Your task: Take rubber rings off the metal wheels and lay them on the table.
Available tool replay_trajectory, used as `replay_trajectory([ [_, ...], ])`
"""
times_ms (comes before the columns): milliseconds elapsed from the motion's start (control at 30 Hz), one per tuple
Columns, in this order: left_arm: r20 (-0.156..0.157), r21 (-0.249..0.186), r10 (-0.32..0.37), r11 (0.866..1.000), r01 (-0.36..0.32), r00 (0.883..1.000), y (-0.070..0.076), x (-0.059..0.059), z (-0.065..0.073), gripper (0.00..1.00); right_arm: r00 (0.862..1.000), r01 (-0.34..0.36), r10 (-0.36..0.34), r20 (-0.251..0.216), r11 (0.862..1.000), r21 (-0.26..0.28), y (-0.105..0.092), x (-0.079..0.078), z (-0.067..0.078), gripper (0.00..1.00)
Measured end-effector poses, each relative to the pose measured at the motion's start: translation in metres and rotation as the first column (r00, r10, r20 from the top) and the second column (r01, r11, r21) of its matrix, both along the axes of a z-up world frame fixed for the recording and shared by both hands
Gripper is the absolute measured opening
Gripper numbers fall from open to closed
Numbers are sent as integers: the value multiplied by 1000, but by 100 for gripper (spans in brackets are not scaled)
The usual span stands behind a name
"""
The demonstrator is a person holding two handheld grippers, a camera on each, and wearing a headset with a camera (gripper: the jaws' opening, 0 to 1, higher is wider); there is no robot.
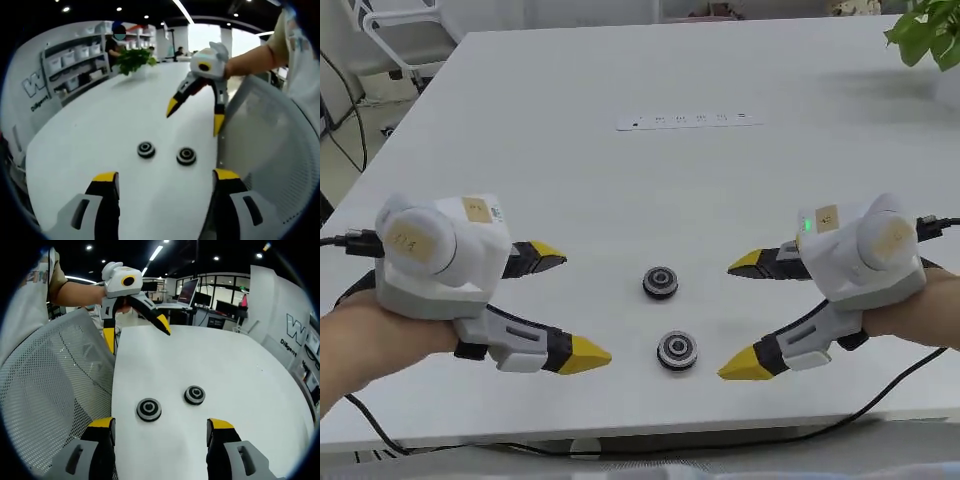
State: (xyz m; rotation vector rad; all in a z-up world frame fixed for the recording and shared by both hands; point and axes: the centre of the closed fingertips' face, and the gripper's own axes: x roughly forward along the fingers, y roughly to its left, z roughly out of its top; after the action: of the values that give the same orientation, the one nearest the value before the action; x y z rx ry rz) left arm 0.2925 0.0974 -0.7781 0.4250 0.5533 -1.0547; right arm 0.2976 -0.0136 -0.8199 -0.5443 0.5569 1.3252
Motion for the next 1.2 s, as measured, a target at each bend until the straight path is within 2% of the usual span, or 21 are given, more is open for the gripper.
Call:
replay_trajectory([
  [333,-13,15,-48,999,48,999,-11,5,-9,73,999,-35,35,-18,999,-10,9,1,-8,64],
  [833,-69,22,-120,992,122,990,-34,2,-27,60,996,-81,79,-45,996,-35,13,-2,-24,52],
  [967,-87,26,-136,990,139,987,-38,2,-33,57,995,-84,82,-57,996,-24,16,-3,-26,49],
  [1200,-100,31,-155,987,159,983,-44,1,-40,52,992,-107,104,-67,994,-32,18,-7,-31,46],
])
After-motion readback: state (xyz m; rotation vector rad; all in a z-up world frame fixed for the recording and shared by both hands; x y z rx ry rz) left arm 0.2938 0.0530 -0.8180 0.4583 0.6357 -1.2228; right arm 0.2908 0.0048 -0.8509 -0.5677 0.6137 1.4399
